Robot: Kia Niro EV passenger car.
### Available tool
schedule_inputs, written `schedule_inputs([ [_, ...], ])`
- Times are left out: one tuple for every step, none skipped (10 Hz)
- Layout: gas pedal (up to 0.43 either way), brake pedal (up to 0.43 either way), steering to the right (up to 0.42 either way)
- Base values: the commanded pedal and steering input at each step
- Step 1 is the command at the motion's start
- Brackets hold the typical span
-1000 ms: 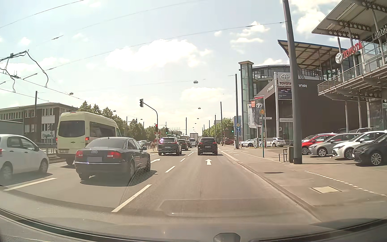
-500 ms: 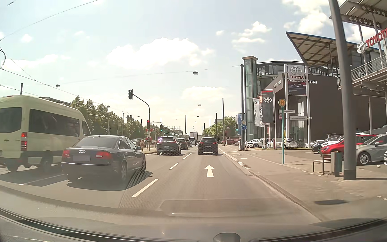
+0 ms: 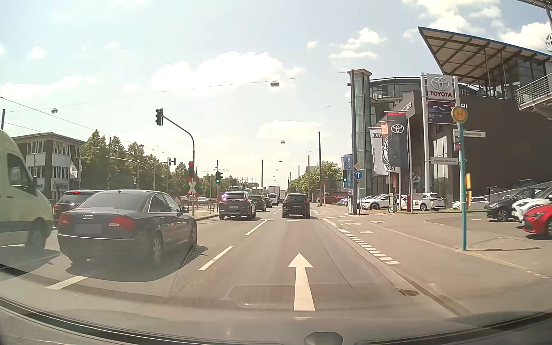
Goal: Follow the waypoints while adhering to traffic rules and regulations
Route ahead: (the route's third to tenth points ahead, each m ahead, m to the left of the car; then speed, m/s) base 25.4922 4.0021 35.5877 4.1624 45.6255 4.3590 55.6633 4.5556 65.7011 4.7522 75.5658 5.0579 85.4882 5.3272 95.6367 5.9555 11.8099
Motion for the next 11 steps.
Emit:
schedule_inputs([
  [0.319, 0.03, 0.001],
  [0.319, 0.03, 0.001],
  [0.319, 0.03, 0.001],
  [0.319, 0.03, 0.001],
  [0.319, 0.03, 0.001],
  [0.319, 0.03, 0.0],
  [0.319, 0.03, 0.0],
  [0.319, 0.03, -0.001],
  [0.319, 0.03, -0.001],
  [0.311, 0.03, -0.001],
  [0.287, 0.03, -0.001],
])
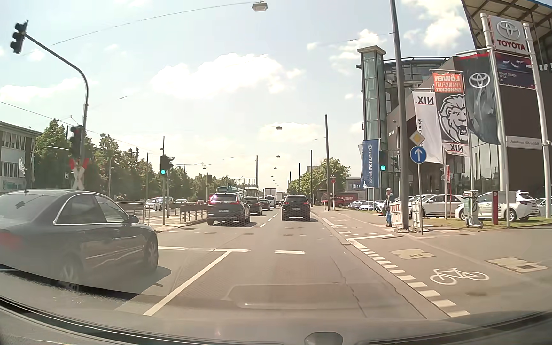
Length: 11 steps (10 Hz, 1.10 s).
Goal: Follow the waypoints while adhering to traffic rules and regulations
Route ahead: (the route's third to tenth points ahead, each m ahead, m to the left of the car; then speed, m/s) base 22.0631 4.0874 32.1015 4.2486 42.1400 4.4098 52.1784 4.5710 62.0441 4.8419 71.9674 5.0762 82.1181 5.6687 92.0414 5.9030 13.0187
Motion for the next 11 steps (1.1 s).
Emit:
schedule_inputs([
  [0.26, 0.03, 0.0],
  [0.228, 0.03, 0.0],
  [0.189, 0.03, 0.0],
  [0.138, 0.03, 0.0],
  [0.13, 0.03, 0.0],
  [0.087, 0.03, 0.0],
  [0.087, 0.03, -0.001],
  [0.087, 0.03, 0.0],
  [0.087, 0.03, -0.001],
  [0.087, 0.03, -0.001],
  [0.087, 0.03, -0.001],
])
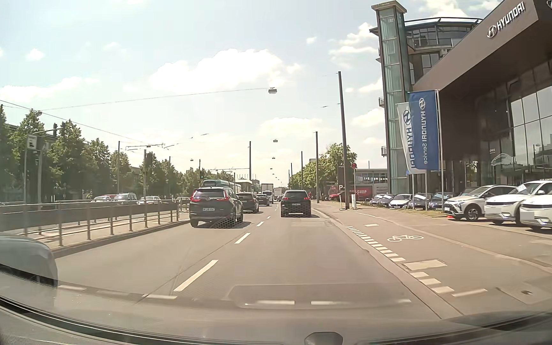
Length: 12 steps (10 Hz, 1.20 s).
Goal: Follow the waypoints while adhering to traffic rules and regulations
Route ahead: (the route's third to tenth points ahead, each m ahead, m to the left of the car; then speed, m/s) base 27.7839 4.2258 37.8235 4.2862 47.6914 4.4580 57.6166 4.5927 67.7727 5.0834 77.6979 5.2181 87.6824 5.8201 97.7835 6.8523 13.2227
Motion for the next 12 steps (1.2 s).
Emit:
schedule_inputs([
  [0.087, 0.03, -0.001],
  [0.079, 0.03, -0.001],
  [0.079, 0.03, -0.001],
  [0.079, 0.03, -0.001],
  [0.079, 0.03, -0.001],
  [0.079, 0.03, 0.0],
  [0.079, 0.03, -0.001],
  [0.067, 0.03, -0.001],
  [0.067, 0.03, -0.001],
  [0.067, 0.03, -0.001],
  [0.067, 0.03, -0.001],
  [0.067, 0.03, -0.001],
])
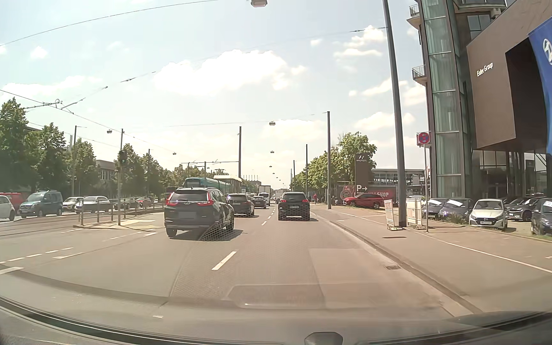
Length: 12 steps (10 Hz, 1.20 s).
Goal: Follow the waypoints while adhering to traffic rules and regulations
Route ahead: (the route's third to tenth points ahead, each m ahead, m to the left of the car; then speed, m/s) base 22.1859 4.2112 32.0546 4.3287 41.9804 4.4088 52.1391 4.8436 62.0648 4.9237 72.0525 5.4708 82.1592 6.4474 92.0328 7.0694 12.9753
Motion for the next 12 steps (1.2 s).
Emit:
schedule_inputs([
  [0.067, 0.03, -0.002],
  [0.067, 0.03, -0.002],
  [0.067, 0.03, -0.002],
  [0.067, 0.03, -0.003],
  [0.067, 0.03, -0.004],
  [0.067, 0.03, -0.004],
  [0.067, 0.03, -0.004],
  [0.067, 0.03, -0.004],
  [0.067, 0.03, -0.004],
  [0.067, 0.03, -0.004],
  [0.067, 0.03, -0.004],
  [0.059, 0.03, -0.004],
])
